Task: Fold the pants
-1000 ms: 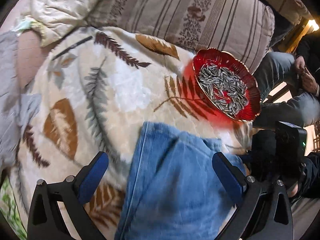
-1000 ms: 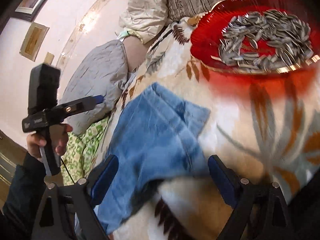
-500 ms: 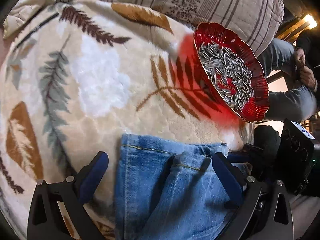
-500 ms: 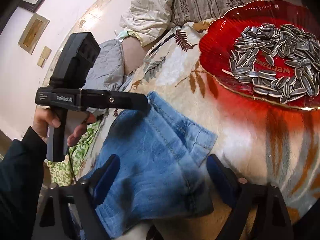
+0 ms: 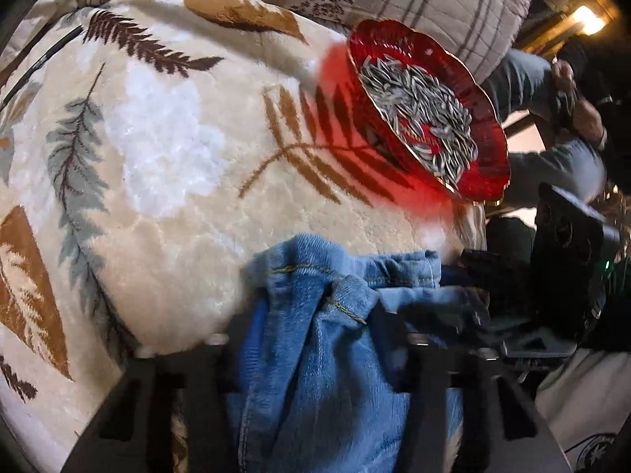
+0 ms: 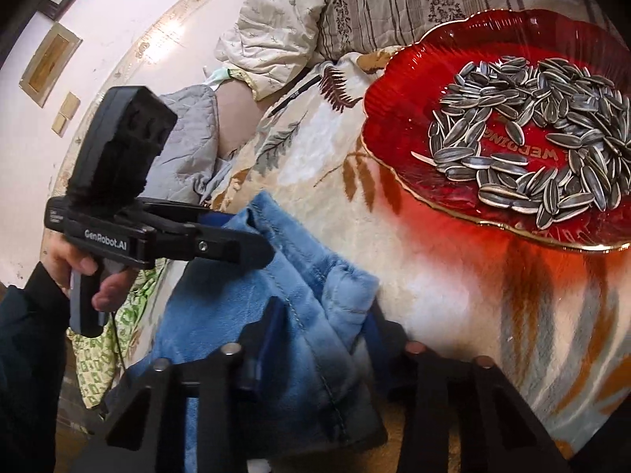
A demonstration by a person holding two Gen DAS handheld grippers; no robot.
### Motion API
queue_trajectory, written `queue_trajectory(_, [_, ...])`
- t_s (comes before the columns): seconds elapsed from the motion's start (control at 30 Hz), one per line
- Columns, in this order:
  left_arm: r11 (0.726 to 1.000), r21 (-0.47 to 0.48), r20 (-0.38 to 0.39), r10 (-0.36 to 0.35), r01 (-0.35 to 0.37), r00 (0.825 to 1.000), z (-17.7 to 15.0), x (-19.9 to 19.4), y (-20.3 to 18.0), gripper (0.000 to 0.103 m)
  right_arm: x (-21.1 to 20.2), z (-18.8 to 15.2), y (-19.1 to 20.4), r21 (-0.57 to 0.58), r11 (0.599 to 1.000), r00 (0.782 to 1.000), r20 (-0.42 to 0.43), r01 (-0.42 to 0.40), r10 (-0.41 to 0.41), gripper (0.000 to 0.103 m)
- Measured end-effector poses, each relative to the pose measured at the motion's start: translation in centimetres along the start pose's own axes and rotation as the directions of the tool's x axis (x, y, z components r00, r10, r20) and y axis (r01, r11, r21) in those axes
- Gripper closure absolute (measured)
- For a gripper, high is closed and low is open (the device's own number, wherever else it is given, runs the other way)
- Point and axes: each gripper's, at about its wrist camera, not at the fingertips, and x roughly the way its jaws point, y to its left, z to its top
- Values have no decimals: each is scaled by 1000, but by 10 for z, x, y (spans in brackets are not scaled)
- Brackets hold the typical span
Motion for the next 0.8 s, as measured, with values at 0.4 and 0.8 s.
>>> queue_trajectory(0.4, [999,32,246,-10,2,969,-51,-75,-39,93,-39,-3,55,-254,967,986,166,32,11,88])
queue_trajectory(0.8, [971,-238,384,72,23,920,-219,-115,-40,93,-70,-102,187,-705,708,958,229,40,175,88])
